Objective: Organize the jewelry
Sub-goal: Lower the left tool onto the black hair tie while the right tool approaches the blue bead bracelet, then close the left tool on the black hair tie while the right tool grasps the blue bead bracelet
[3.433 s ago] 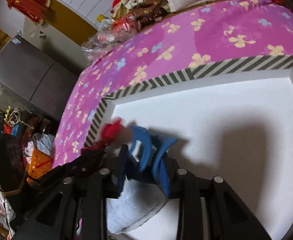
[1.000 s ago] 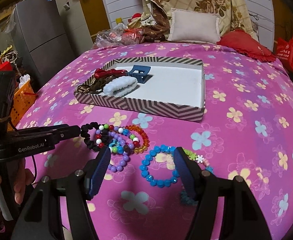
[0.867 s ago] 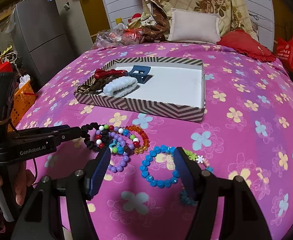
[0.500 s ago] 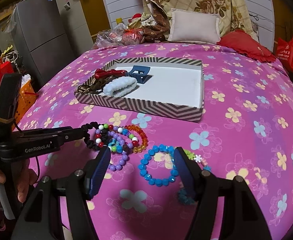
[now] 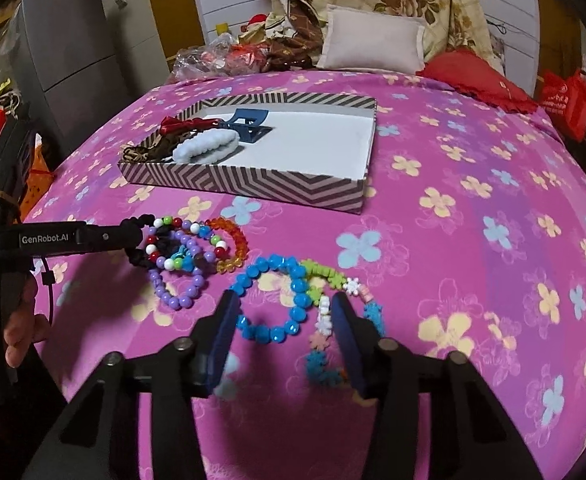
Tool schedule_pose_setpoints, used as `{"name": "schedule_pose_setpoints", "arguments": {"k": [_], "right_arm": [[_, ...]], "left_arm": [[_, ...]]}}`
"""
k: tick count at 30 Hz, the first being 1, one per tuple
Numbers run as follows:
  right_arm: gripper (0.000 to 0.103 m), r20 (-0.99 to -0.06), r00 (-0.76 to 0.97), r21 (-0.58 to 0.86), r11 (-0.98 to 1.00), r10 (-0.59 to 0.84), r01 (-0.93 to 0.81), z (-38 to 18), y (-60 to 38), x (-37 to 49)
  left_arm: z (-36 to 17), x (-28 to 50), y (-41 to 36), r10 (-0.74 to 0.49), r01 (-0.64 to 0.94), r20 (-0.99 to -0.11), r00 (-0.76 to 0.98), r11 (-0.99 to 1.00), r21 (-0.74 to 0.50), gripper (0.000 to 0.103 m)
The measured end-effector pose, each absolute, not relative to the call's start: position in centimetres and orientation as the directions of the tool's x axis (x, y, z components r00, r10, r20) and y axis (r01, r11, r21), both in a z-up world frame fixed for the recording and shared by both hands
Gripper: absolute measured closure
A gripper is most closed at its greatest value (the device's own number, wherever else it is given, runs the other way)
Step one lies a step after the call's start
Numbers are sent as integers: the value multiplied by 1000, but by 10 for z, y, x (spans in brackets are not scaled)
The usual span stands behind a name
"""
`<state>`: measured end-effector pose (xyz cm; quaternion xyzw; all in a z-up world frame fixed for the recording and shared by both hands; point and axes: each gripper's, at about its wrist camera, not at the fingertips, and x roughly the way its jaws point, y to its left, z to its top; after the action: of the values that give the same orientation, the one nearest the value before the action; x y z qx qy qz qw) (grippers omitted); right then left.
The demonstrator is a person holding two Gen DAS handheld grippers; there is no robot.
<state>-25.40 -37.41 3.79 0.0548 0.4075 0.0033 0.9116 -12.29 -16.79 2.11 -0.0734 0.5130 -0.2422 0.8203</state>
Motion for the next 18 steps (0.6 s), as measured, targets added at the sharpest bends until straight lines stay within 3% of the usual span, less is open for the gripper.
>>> {"name": "schedule_pose_setpoints", "arguments": {"k": [3, 7, 9, 18], "right_arm": [[72, -747, 664, 67, 997, 32, 26, 34, -371, -245], [85, -762, 648, 16, 1000, -4, 25, 26, -369, -234], [93, -770, 638, 18, 1000, 4, 16, 22, -371, -230], [94, -690, 720, 75, 997, 74, -31, 63, -366, -244]], "left_arm": [[21, -122, -171, -479, 327, -798, 367, 869, -371, 74], [20, -119, -174, -468, 323, -798, 381, 876, -359, 92], [18, -117, -172, -472, 312, -799, 372, 875, -371, 94], [53, -120, -145, -507, 331, -745, 433, 858, -392, 97]]}}
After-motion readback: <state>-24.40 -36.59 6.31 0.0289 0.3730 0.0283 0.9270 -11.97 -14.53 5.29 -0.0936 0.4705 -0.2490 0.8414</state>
